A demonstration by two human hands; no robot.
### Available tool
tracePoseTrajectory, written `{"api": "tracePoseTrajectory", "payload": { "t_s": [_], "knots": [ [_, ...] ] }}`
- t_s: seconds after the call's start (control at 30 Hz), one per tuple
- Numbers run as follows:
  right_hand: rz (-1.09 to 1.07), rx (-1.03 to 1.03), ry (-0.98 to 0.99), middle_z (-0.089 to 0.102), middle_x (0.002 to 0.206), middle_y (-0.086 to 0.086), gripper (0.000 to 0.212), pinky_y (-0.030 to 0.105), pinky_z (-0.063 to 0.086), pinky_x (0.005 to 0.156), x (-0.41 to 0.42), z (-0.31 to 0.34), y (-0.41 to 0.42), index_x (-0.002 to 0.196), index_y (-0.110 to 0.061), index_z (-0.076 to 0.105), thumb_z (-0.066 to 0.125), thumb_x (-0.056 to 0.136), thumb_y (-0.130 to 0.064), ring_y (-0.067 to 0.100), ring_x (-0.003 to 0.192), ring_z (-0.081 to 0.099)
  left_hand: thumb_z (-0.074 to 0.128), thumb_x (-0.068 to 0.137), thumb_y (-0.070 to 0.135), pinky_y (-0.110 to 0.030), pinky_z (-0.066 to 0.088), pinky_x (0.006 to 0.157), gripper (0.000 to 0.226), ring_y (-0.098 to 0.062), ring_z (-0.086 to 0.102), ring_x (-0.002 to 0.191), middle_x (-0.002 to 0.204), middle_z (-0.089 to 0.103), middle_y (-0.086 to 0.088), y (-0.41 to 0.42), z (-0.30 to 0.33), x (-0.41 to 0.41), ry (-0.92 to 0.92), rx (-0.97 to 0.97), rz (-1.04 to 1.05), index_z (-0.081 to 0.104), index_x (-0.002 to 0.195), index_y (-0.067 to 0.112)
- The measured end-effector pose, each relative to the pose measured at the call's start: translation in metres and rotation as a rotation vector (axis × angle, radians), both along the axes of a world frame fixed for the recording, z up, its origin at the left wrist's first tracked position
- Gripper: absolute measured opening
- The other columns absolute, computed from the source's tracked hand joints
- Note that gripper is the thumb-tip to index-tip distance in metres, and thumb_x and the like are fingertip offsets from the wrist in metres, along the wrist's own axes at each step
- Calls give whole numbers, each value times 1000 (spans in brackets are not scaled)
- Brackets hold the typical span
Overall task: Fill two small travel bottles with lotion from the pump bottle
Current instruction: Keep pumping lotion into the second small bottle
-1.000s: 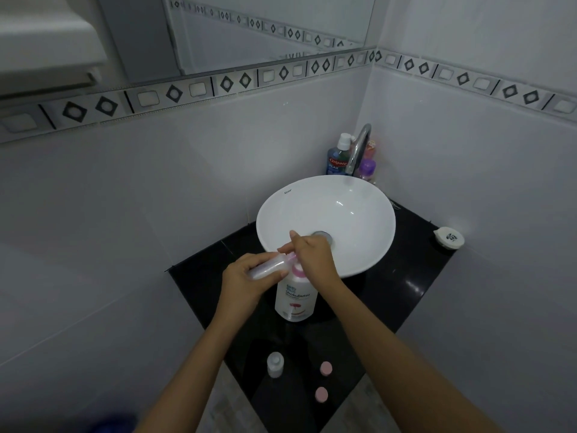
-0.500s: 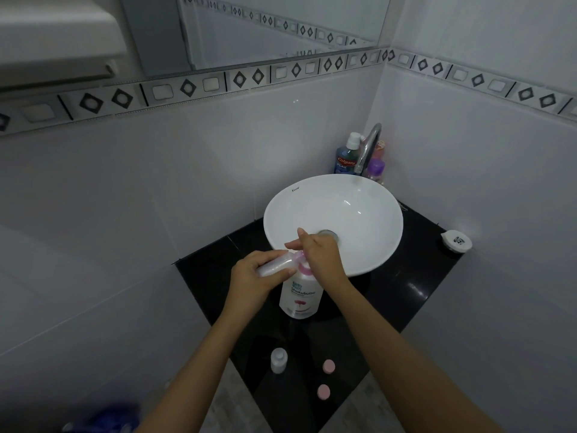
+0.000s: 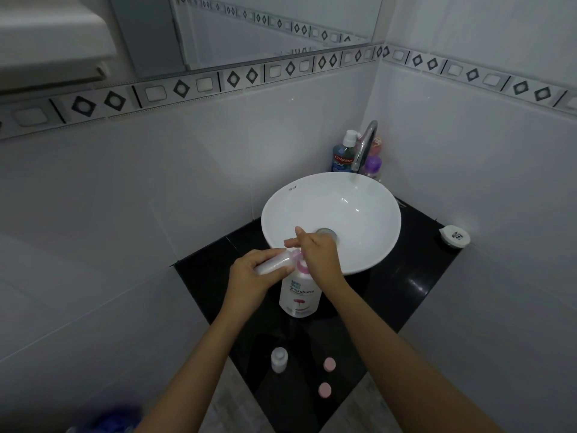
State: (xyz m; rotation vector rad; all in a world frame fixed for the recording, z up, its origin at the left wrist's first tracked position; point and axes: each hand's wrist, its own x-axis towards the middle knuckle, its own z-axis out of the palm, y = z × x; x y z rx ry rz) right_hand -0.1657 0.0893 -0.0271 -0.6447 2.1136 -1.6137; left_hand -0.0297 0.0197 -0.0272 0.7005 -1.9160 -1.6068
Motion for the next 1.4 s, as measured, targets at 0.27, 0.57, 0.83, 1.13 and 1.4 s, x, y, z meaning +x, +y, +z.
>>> {"api": "tracePoseTrajectory", "payload": {
  "t_s": [0.27, 0.57, 0.83, 1.13, 1.4],
  "knots": [
    [39, 45, 60, 76, 90, 10, 37, 31, 51, 85, 1, -3, 2, 86, -6, 77, 51, 95, -32, 14, 82, 67, 80, 74, 17, -13, 53, 75, 35, -11, 67, 95, 104, 71, -4, 2, -4, 3, -25, 27, -17, 73, 109, 17],
    [23, -9, -35, 75, 89, 13, 40, 34, 52, 89, 2, -4, 3, 89, -3, 77, 49, 96, -31, 19, 87, 69, 80, 74, 18, -11, 52, 73, 33, -4, 67, 89, 100, 71, -3, 0, -2, 0, -8, 2, -16, 74, 106, 19],
    [58, 10, -1, 73, 79, 2, 36, 21, 49, 78, -2, 5, 4, 85, -6, 76, 54, 94, -32, 6, 77, 66, 80, 73, 18, -12, 52, 74, 33, -4, 67, 89, 100, 71, -2, 2, 3, 0, 5, -2, -16, 74, 105, 18],
    [34, -23, -51, 74, 101, 2, 37, 19, 51, 74, 3, -9, 3, 94, -12, 75, 46, 97, -34, 6, 88, 65, 80, 74, 19, -16, 54, 75, 34, -6, 67, 92, 101, 71, 0, 2, -6, 0, -9, 12, -17, 73, 108, 17],
    [33, 47, 16, 73, 89, 4, 37, 30, 52, 81, 7, -8, 7, 89, -9, 75, 48, 96, -33, 15, 85, 66, 80, 74, 20, -15, 54, 75, 34, -4, 66, 92, 102, 71, 1, 4, -8, 2, -14, 13, -19, 73, 107, 20]
  ]
}}
